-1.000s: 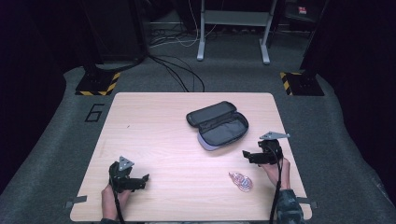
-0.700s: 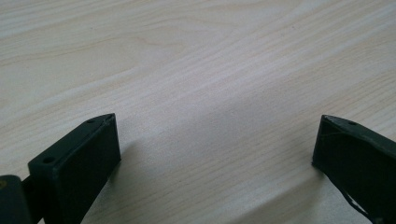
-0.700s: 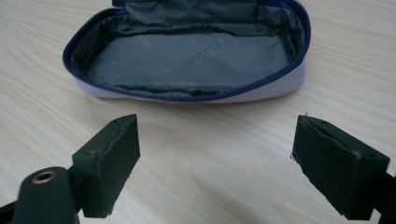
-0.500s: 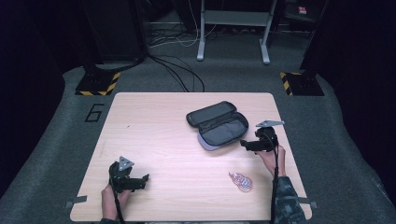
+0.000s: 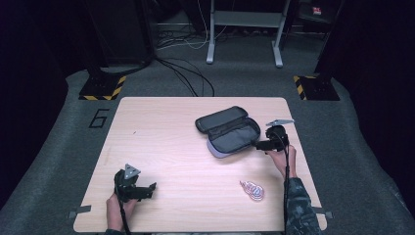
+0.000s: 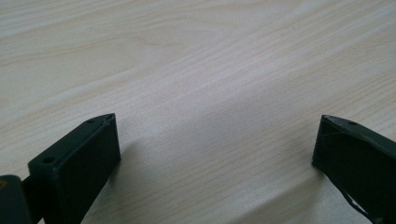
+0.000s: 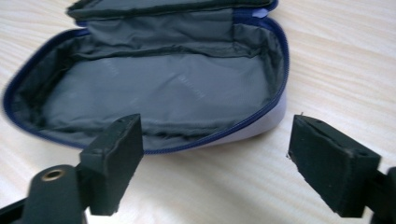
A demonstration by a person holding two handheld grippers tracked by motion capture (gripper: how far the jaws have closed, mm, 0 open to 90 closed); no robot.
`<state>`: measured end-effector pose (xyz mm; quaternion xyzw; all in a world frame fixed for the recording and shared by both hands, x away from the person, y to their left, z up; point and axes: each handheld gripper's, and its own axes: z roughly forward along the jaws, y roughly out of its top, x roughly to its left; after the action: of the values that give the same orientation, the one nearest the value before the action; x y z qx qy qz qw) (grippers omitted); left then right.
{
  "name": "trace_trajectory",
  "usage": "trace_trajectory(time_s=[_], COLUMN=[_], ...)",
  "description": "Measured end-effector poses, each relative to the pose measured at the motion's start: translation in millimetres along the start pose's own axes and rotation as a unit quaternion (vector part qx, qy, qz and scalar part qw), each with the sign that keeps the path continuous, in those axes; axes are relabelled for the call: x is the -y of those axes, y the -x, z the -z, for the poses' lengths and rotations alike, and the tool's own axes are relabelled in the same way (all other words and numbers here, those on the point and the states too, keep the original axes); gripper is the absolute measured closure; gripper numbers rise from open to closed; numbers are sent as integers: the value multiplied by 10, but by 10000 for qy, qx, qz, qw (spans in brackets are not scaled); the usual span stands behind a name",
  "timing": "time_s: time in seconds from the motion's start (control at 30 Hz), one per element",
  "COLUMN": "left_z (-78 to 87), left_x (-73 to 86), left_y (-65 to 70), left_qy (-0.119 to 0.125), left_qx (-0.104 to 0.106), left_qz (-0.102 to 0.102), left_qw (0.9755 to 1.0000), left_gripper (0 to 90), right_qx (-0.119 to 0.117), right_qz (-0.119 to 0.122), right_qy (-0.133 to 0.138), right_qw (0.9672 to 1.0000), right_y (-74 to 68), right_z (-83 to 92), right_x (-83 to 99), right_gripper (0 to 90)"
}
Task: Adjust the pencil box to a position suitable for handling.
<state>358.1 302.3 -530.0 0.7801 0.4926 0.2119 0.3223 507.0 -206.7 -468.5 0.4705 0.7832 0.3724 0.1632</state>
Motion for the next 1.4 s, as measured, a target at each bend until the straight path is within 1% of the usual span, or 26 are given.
trace_trajectory(time_s=[0.03, 0.1, 0.13, 0.17, 0.2, 0.23, 0.27, 0.33, 0.37, 0.4, 0.43, 0.47, 0.5, 0.53, 0.57, 0.6, 0.7, 0.73, 0.77, 0.8, 0.83, 0.9, 1.0, 1.23, 1.33, 1.4], left_z=[0, 0, 0, 0, 0, 0, 0, 0, 0, 0, 0, 0, 0, 0, 0, 0, 0, 0, 0, 0, 0, 0, 0, -1, 0, -1], left_x=[0, 0, 0, 0, 0, 0, 0, 0, 0, 0, 0, 0, 0, 0, 0, 0, 0, 0, 0, 0, 0, 0, 1, 1, 1, 1], left_y=[0, 0, 0, 0, 0, 0, 0, 0, 0, 0, 0, 0, 0, 0, 0, 0, 0, 0, 0, 0, 0, 0, 0, 0, 0, 1], left_qy=[0, 1, 1, 2, 0, 0, 1, 1, 0, 0, 0, 1, 2, 1, 0, 0, 0, -1, -1, 0, -1, 0, 3, 7, 5, 7], left_qx=[0, -1, 0, -1, 0, -1, -1, 0, -1, -1, 0, -2, -1, -1, -1, -1, -2, -2, -2, -2, -2, -2, -1, 2, 1, 1], left_qz=[0, 0, 1, 1, 0, 0, 1, 2, -1, -1, 0, 2, 2, 0, 1, 0, 0, -1, -1, -1, -1, 0, 2, 1, -1, 0], left_qw=[10000, 10000, 10000, 10000, 10000, 10000, 10000, 10000, 10000, 10000, 10000, 10000, 10000, 10000, 10000, 10000, 10000, 10000, 10000, 10000, 10000, 10000, 10000, 10000, 10000, 10000], left_gripper=[8, 8, 8, 8, 8, 8, 8, 8, 8, 8, 8, 8, 8, 8, 8, 8, 8, 8, 8, 8, 8, 8, 8, 8, 8, 8], right_qx=[33, 32, 54, 54, 57, 57, 109, 135, 190, 210, 201, 261, 268, 286, 323, 325, 321, 351, 351, 400, 400, 460, 478, 446, 447, 400], right_qz=[67, -1, 35, 35, -38, -38, 12, -46, -13, -88, -191, -132, -211, -187, -268, -277, -440, -412, -412, -460, -460, -454, -475, -464, -499, -504], right_qy=[-31, -113, -120, -120, -103, -103, -97, -212, -203, -217, -196, -148, -142, -149, -196, -198, -227, -267, -267, -346, -346, -394, -474, -524, -532, -560], right_qw=[10000, 9999, 9999, 9999, 9999, 9999, 9999, 9997, 9996, 9995, 9994, 9995, 9993, 9993, 9989, 9989, 9983, 9982, 9982, 9975, 9975, 9971, 9966, 9966, 9963, 9964], right_y=[18, 33, 61, 61, 75, 75, 78, 102, 125, 140, 151, 172, 171, 183, 189, 211, 244, 259, 259, 252, 252, 246, 242, 220, 191, 168], right_z=[-29, -72, -114, -114, -147, -147, -162, -208, -230, -247, -260, -273, -289, -303, -325, -343, -376, -400, -400, -422, -422, -443, -456, -442, -430, -413], right_x=[-9, -23, -46, -46, -80, -80, -92, -118, -128, -138, -149, -153, -155, -153, -152, -149, -156, -168, -168, -177, -177, -181, -169, -162, -159, -159], right_gripper=[188, 199, 224, 224, 261, 261, 271, 289, 307, 313, 332, 354, 373, 393, 420, 439, 494, 544, 544, 598, 598, 643, 707, 738, 748, 748])
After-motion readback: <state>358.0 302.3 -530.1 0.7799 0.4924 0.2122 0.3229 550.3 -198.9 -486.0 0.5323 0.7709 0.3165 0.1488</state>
